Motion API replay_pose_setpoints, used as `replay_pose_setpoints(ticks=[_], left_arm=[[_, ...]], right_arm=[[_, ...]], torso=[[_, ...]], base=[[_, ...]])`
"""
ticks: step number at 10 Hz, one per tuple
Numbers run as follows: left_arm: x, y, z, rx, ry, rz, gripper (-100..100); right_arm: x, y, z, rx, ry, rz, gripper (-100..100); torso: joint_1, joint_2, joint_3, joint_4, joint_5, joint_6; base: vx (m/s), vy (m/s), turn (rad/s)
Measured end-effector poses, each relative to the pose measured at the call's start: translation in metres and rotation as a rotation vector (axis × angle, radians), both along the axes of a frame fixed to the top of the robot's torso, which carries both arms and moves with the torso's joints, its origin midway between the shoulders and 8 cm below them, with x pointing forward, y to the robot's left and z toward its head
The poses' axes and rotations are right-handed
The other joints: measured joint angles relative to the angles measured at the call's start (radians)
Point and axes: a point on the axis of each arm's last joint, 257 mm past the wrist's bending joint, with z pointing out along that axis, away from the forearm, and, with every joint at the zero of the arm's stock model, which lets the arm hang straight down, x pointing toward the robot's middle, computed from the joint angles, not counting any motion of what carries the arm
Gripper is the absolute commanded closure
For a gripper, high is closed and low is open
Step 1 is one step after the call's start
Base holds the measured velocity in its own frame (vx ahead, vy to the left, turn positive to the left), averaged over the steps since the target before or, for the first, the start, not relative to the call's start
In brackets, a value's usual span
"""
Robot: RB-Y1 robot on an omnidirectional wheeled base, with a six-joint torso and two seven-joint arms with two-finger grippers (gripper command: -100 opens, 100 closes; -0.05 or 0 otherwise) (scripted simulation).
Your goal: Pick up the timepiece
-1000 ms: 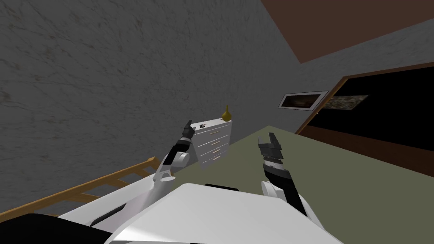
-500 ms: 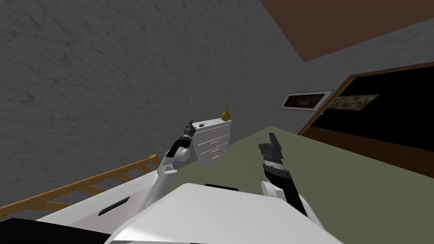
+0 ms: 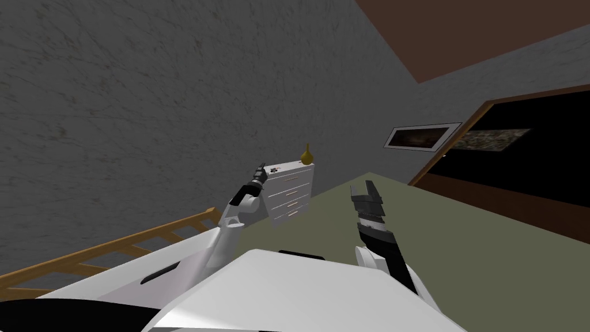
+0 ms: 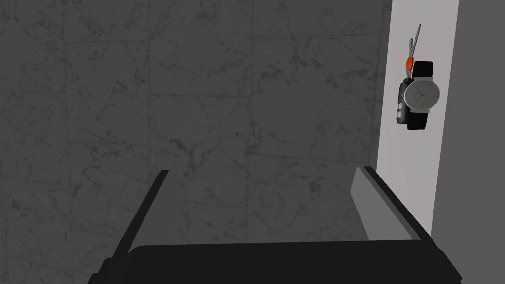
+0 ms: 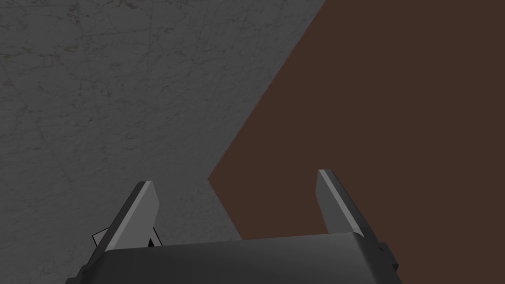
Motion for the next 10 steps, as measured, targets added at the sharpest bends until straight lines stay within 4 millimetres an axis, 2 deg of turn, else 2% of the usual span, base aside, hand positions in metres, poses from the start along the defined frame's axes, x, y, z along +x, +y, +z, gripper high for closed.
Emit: replay_pose_setpoints(ticks=[10], left_arm=[[0.045,-0.001,-0.018,-0.037,0.192,-0.03,-100]], right_arm=[[0.0,0.0,0.0,0.0,0.0,0.0,0]], torso=[[0.002,-0.001,0.0,0.0,0.0,0.0]], base=[[-0.003,-0.042,0.032]])
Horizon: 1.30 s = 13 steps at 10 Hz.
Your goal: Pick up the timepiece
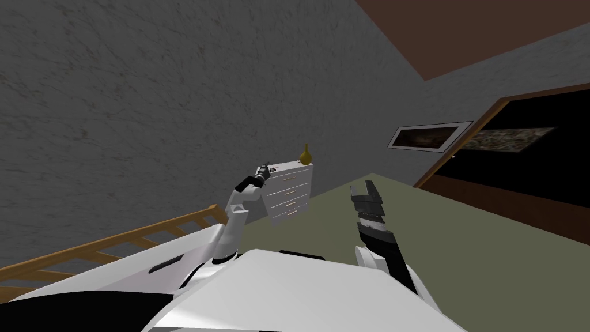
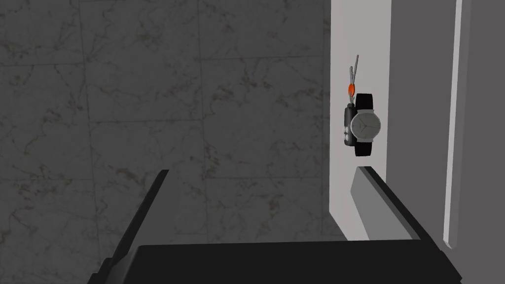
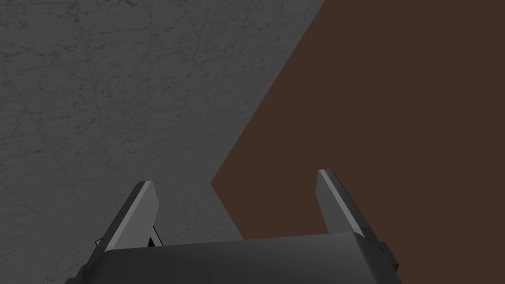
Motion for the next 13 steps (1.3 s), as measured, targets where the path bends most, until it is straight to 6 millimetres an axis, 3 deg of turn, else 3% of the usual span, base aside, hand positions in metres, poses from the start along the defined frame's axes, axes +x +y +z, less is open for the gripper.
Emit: replay_pose_setpoints(ticks=[13], left_arm=[[0.045,-0.012,-0.005,-0.042,0.236,-0.059,-100]], right_arm=[[0.0,0.0,0.0,0.0,0.0,0.0,0]], torso=[[0.0,-0.001,-0.001,0.0,0.0,0.0]], base=[[0.008,-0.028,0.02]])
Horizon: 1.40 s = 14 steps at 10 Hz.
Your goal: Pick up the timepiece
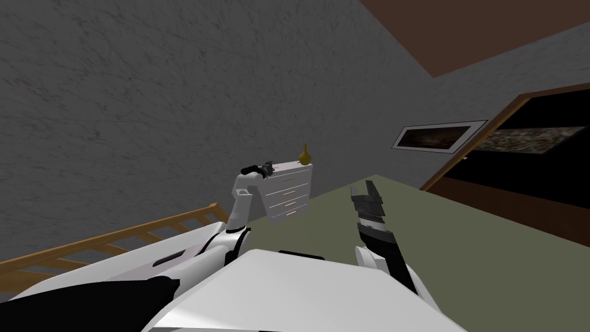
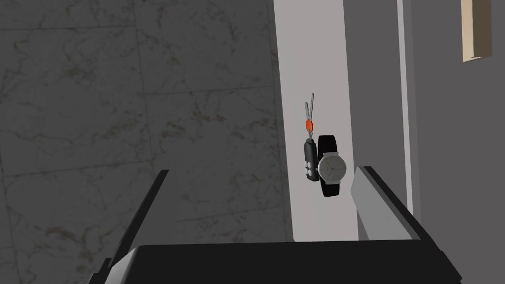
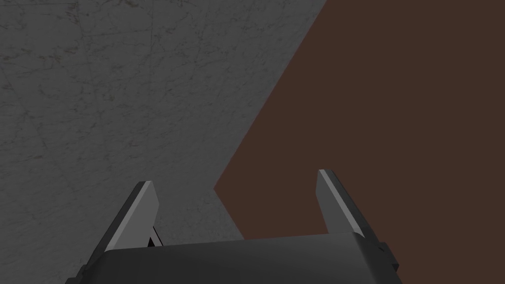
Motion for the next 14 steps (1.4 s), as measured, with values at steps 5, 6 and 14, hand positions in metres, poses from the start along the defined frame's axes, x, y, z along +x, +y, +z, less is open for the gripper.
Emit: replay_pose_setpoints(ticks=[5,6,14], left_arm=[[0.009,-0.004,0.001,-0.007,0.086,-0.019,-100],[0.013,-0.005,0.004,-0.01,0.102,-0.023,-100],[0.02,-0.006,0.01,-0.02,0.263,-0.041,-100]], right_arm=[[0.0,0.0,0.0,0.0,0.0,0.0,0],[0.0,0.0,0.0,0.0,0.0,0.0,0],[0.0,0.0,0.0,0.0,0.0,0.0,0]], torso=[[0.001,0.001,0.0,0.0,0.0,0.0],[0.001,0.0,0.0,0.0,0.0,0.0],[0.002,-0.001,-0.001,-0.001,0.001,0.0]], base=[[0.014,-0.014,0.01],[0.025,-0.014,0.008],[0.029,-0.001,0.0]])
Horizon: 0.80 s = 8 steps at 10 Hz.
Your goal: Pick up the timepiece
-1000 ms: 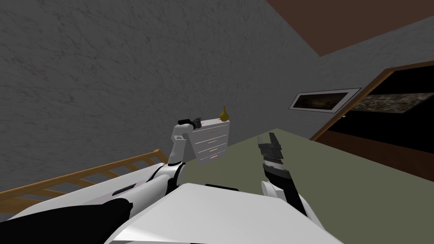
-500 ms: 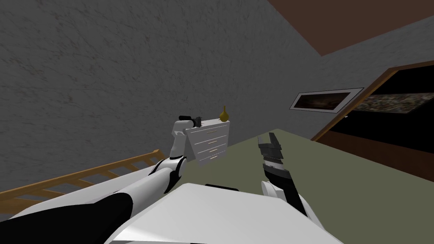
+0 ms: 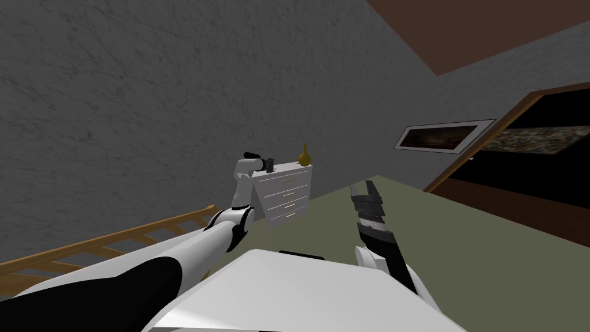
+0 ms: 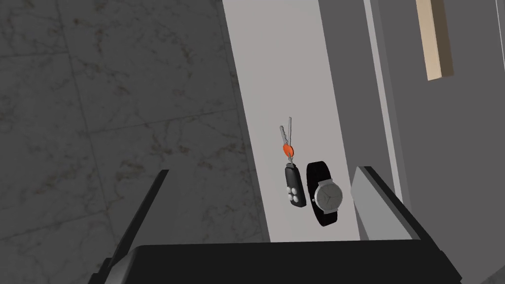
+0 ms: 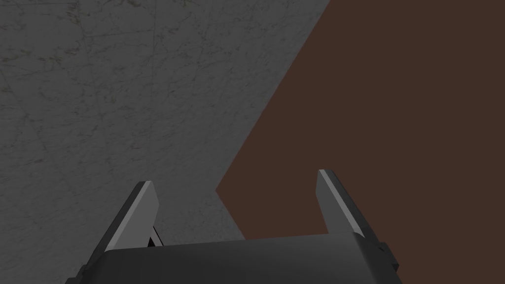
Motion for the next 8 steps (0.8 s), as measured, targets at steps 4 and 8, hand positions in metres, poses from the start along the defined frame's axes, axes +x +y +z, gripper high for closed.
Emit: replay_pose_setpoints(ticks=[4,8], left_arm=[[-0.0018,0.0034,0.0017,0.001,0.077,0.002,-100],[-0.0075,0.0098,-0.0004,0.004,0.17,0.014,-100]], right_arm=[[0.0,0.0,0.0,0.0,0.0,0.0,0],[0.0,0.0,0.0,0.0,0.0,0.0,0]], torso=[[0.001,-0.001,0.0,0.0,0.0,0.0],[0.002,-0.001,0.0,0.0,0.0,0.0]], base=[[0.046,0.021,-0.014],[0.051,0.028,-0.024]])
